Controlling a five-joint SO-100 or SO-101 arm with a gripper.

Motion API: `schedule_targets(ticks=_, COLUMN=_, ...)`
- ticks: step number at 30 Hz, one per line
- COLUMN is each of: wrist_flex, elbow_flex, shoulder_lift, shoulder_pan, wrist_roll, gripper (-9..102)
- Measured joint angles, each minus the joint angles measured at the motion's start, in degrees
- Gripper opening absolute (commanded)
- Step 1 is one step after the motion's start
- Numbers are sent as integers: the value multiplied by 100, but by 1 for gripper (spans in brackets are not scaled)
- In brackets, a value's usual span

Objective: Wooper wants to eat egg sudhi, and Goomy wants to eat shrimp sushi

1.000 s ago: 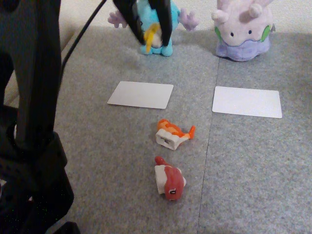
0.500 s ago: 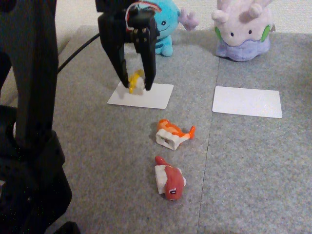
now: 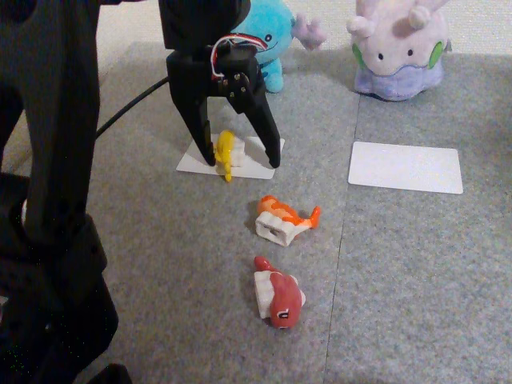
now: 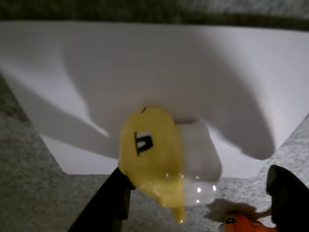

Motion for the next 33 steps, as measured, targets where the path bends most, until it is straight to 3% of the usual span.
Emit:
schedule_targets(ticks=4, wrist_flex=0, elbow_flex=0, shoulder_lift=0, shoulder_pan=-97, wrist_roll=-18, gripper=33)
schedule_targets(ticks=8, wrist_flex=114, elbow_flex=0, shoulder_lift=422, shoulder_pan=-220, wrist_roll=-9, gripper=40)
schedule_targets(ticks=16, wrist_flex=1099, elbow_flex=18, shoulder_lift=1854, shoulder_pan=-185, wrist_roll=-475, gripper=41)
schedule_targets(ticks=33, wrist_flex=1169, elbow_flex=1837, shoulder_lift=2118, shoulder_pan=1424, wrist_roll=-4518, gripper=41)
